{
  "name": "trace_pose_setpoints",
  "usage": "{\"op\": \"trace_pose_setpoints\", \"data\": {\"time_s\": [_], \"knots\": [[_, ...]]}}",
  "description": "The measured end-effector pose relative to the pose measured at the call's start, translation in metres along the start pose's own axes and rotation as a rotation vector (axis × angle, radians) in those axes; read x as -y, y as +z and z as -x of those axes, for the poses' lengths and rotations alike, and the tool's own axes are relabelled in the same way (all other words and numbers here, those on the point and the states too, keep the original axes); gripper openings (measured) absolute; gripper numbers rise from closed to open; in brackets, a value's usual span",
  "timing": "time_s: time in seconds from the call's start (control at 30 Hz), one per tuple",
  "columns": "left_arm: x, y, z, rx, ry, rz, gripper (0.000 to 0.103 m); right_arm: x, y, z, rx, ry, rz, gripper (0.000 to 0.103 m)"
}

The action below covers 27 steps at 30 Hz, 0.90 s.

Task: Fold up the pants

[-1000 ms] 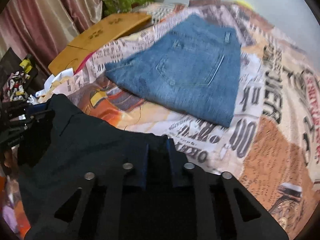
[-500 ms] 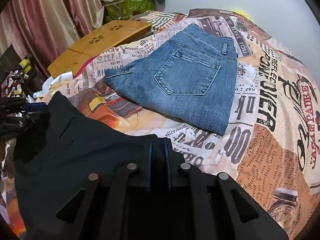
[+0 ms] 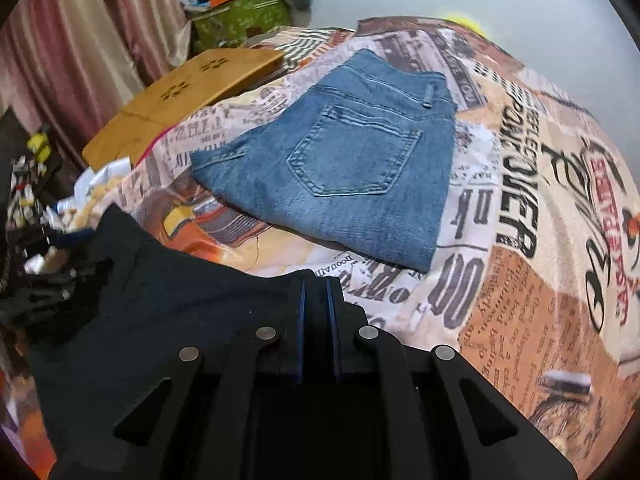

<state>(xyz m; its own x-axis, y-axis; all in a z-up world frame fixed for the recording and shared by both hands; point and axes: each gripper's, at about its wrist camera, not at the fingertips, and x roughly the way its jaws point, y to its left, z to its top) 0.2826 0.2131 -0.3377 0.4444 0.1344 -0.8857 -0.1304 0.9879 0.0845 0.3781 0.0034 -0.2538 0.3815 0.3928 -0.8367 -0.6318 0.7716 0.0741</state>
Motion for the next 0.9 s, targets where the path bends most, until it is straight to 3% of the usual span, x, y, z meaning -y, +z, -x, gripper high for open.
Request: {"op": "trace_pose_setpoints", "data": {"time_s": [0.07, 0.17, 0.33, 0.5, 0.57, 0.7, 0.9], "knots": [[0.0, 0.0, 0.003, -0.008, 0.001, -0.004, 0.052, 0.01, 0.002, 0.015, 0.036, -0.042, -0.04, 0.009], [-0.005, -0.002, 0.017, -0.02, -0.009, 0.019, 0.052, 0.033, 0.0, 0.044, 0.042, 0.004, -0.138, 0.009], [-0.033, -0.013, 0.055, 0.01, -0.049, 0.117, 0.053, 0.043, -0.025, 0.097, 0.053, -0.02, -0.128, 0.01], [-0.062, -0.031, 0.079, -0.003, -0.082, 0.221, 0.054, 0.041, -0.058, 0.134, 0.058, -0.019, -0.128, 0.026], [-0.068, -0.04, 0.084, -0.012, -0.095, 0.249, 0.057, 0.037, -0.068, 0.146, 0.072, -0.021, -0.122, 0.028], [-0.062, -0.058, 0.086, -0.042, -0.116, 0.261, 0.064, 0.027, -0.091, 0.161, 0.087, -0.034, -0.11, 0.037], [-0.032, -0.079, 0.064, -0.143, -0.187, 0.268, 0.065, 0.021, -0.131, 0.165, 0.055, -0.052, -0.118, 0.038]]}}
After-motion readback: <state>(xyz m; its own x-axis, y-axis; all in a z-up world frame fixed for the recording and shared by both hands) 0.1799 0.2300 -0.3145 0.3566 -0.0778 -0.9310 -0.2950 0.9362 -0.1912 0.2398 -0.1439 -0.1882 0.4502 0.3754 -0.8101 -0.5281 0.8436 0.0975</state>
